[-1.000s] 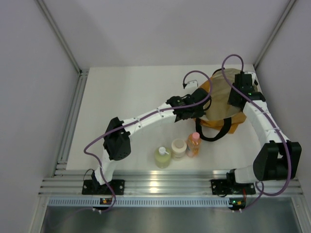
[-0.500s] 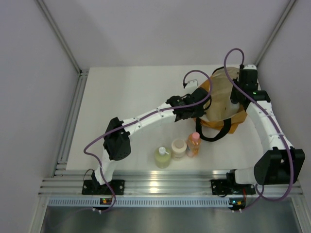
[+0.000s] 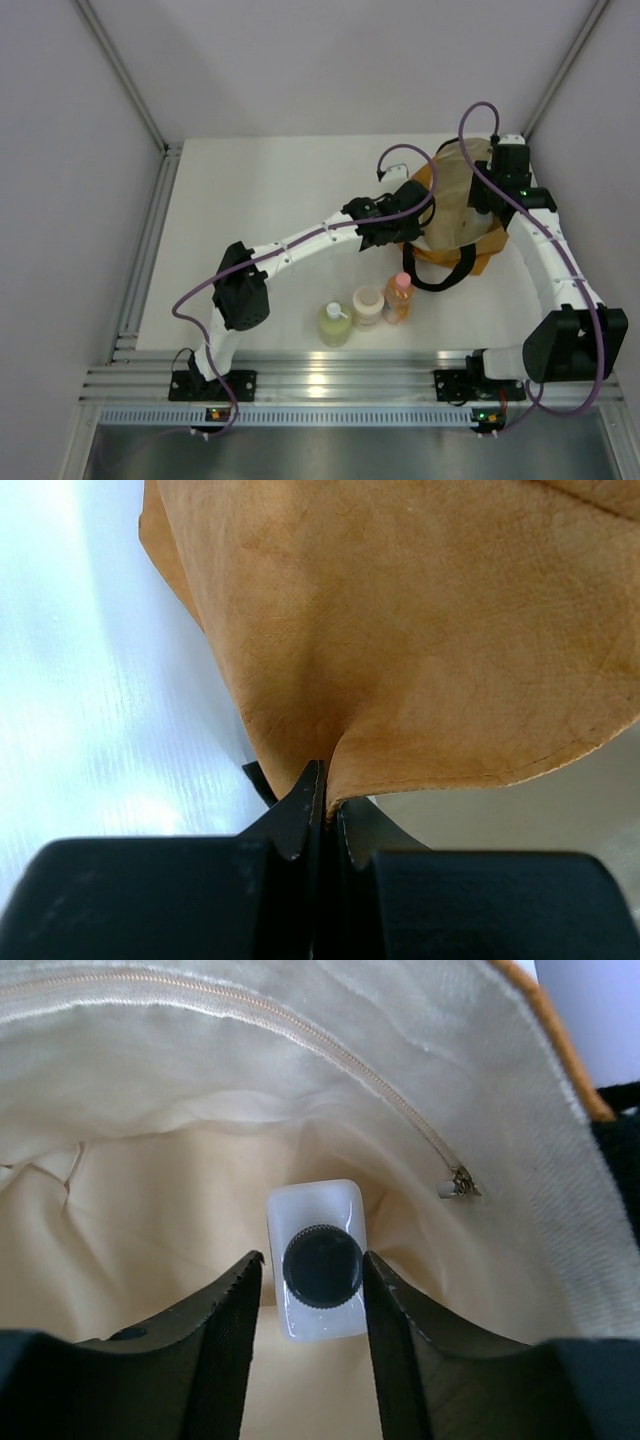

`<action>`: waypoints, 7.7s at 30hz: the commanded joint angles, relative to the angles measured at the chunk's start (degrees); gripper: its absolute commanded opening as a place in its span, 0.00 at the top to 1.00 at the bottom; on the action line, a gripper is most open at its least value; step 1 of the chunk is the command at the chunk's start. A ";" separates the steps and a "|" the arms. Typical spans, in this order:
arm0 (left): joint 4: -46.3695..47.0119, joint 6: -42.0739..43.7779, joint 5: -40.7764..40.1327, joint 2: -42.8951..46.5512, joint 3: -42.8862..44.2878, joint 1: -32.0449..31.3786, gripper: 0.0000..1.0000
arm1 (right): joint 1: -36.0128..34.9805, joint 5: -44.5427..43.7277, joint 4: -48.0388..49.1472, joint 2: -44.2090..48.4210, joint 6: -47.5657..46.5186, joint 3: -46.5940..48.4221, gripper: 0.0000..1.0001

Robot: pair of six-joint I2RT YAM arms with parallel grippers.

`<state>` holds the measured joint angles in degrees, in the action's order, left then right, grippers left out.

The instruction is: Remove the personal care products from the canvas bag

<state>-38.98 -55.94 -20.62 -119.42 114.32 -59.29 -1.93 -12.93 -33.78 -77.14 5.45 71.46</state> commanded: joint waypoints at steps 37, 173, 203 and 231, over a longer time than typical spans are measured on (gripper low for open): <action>0.66 0.05 2.08 -0.11 1.69 1.54 1.00 | 5.27 11.87 -2.69 -5.48 -7.66 4.38 1.00; -22.37 21.40 -12.87 61.06 -36.72 28.70 0.02 | -45.09 41.93 -3.13 -16.46 -52.12 8.70 0.69; -22.28 24.39 -12.87 54.55 -28.20 28.70 0.02 | -42.89 34.48 -3.49 -1.17 -38.53 15.63 0.01; -29.31 29.23 -19.01 47.43 -9.38 32.83 0.02 | -18.20 -4.29 -21.15 18.32 -0.35 22.76 0.01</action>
<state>-65.76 -26.89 -35.92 -73.89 103.55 -27.53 -21.52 -11.81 -49.82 -63.29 4.23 93.43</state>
